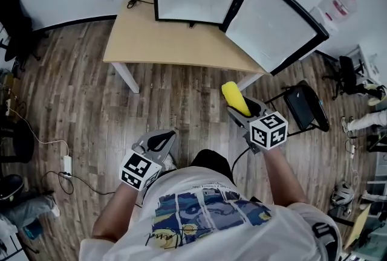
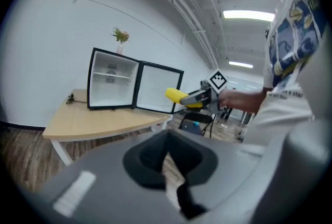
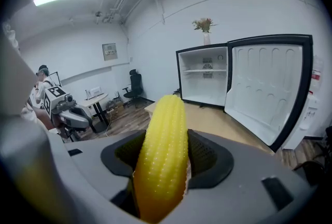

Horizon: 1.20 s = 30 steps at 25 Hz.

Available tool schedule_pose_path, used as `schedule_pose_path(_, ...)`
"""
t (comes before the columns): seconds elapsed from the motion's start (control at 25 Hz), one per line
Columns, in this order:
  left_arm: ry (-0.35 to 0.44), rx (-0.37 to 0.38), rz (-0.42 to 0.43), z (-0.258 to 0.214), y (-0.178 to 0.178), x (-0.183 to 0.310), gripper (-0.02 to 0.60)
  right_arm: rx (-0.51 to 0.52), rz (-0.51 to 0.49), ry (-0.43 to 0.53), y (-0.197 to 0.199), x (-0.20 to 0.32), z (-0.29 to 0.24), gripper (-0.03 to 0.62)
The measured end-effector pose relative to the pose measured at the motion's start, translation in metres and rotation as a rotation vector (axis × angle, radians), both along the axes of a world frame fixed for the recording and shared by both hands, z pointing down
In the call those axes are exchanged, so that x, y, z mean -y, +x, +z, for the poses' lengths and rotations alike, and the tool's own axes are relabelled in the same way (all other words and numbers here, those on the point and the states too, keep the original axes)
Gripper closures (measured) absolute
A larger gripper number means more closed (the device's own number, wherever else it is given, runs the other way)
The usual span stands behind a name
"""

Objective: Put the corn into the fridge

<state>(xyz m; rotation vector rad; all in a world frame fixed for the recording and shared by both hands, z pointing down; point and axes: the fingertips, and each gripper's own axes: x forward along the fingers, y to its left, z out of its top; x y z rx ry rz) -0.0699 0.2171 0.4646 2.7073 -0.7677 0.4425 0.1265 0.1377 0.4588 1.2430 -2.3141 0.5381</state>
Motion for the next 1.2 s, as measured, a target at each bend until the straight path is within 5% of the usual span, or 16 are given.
schedule_pose_path(0.4, -0.043, -0.028, -0.006, 0.011, -0.004, 0.094, 0.572, -0.022, -0.023, 0.012, -0.020, 0.131, -0.016, 0.343)
schedule_pose_path(0.88, -0.002, -0.007, -0.141, -0.023, 0.023, 0.256, 0.572, -0.060, -0.202, 0.086, -0.020, 0.327, -0.054, 0.344)
schedule_pose_path(1.2, -0.023, -0.027, -0.172, -0.020, 0.021, 0.301, 0.572, -0.089, -0.244, 0.130, -0.044, 0.427, -0.065, 0.344)
